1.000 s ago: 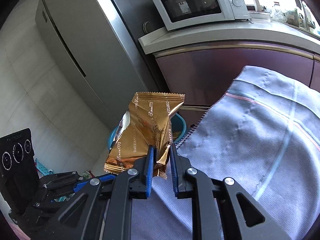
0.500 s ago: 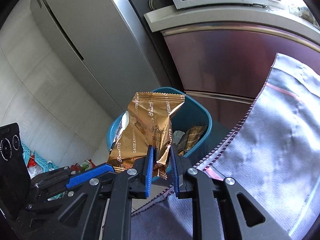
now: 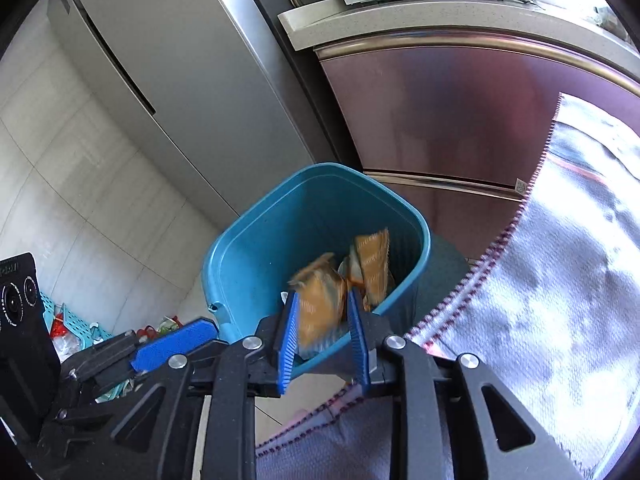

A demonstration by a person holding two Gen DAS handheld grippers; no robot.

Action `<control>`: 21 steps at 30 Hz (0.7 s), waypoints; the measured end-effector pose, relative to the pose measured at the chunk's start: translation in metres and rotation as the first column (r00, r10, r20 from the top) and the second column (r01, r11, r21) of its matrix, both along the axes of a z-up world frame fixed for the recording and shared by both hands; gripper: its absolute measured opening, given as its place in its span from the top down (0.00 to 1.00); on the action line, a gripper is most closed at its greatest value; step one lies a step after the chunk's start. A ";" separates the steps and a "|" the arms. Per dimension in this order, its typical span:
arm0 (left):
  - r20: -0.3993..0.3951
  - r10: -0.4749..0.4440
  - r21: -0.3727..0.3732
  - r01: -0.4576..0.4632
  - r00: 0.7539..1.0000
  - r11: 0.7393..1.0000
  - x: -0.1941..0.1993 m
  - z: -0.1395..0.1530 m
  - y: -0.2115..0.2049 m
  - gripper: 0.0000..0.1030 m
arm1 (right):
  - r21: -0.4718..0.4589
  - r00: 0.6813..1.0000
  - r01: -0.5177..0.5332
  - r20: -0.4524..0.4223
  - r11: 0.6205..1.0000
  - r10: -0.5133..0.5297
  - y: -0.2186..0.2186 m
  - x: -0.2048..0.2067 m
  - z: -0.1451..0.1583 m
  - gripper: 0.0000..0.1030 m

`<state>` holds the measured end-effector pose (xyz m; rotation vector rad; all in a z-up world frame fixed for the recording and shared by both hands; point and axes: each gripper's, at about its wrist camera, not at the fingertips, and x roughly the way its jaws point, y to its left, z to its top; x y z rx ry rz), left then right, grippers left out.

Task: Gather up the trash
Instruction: 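Open the left gripper to drop its wrapper while the right drops its wrapper into the bin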

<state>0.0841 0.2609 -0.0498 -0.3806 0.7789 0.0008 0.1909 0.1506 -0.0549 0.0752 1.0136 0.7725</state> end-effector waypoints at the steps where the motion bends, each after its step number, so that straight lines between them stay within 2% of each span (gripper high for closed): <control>1: 0.006 0.000 0.004 0.000 1.000 1.000 -0.001 0.001 -0.001 0.65 | 0.003 1.000 0.003 0.006 1.000 -0.003 -0.002 -0.002 0.001 0.73; 4: 0.024 0.007 0.018 -0.008 1.000 1.000 -0.007 0.006 -0.003 0.56 | 0.021 1.000 0.004 0.024 1.000 -0.005 -0.010 -0.009 0.004 0.70; 6: 0.035 0.012 0.024 -0.012 0.999 1.000 -0.010 0.009 -0.004 0.53 | 0.032 0.999 0.007 0.038 0.999 -0.008 -0.016 -0.014 0.007 0.63; 13: 0.079 0.028 0.067 -0.034 0.996 0.997 -0.028 0.017 -0.007 0.30 | 0.043 0.994 0.017 0.109 0.999 -0.021 -0.037 -0.037 0.018 0.49; 21: 0.131 0.047 0.115 -0.062 0.990 0.991 -0.048 0.026 -0.011 0.17 | 0.035 0.984 0.037 0.172 0.999 -0.042 -0.047 -0.053 0.021 0.41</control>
